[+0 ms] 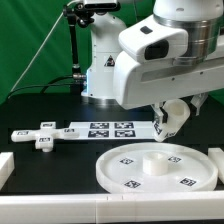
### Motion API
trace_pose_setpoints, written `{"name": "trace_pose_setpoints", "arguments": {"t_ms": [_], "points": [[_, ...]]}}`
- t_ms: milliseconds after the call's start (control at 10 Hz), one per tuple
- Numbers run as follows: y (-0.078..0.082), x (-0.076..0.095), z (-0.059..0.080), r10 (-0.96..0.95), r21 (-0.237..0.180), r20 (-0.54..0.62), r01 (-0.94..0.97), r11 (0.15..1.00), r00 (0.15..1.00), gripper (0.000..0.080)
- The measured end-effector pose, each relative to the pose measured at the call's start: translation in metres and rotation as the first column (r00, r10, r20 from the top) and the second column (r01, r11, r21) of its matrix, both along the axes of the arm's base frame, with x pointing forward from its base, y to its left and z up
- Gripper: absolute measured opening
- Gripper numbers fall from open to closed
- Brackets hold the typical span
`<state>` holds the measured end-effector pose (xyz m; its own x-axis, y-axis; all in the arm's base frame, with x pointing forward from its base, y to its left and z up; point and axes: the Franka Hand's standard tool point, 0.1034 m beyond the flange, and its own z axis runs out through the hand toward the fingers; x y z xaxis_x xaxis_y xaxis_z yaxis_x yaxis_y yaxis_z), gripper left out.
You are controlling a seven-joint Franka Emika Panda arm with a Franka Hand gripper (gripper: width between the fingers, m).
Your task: Assemble round table
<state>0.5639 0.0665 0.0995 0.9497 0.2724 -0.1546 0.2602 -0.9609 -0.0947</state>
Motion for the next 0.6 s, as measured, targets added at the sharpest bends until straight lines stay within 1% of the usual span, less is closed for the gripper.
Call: {"name": "trace_pose_setpoints", "arguments": {"t_ms": [100,200,300,400,600], "points": [[-0.004,-0.002,0.012,-0.017,0.005,0.055,0.017,1.000,0.998,0.0410],[-0.007,-0.004,0.025,-0.020,0.004,0.071,0.020,1.000,0.997,0.0410],[-0.010,0.013,0.042,-0.038,0.021,0.149,0.035,0.999,0.988,0.0410],[-0.012,0.018,0.047,-0.042,0.024,0.210,0.038,0.999,0.977,0.0410],[-0.017,0.022,0.043,-0.047,0.034,0.370,0.037,0.999,0.928,0.0412]]}}
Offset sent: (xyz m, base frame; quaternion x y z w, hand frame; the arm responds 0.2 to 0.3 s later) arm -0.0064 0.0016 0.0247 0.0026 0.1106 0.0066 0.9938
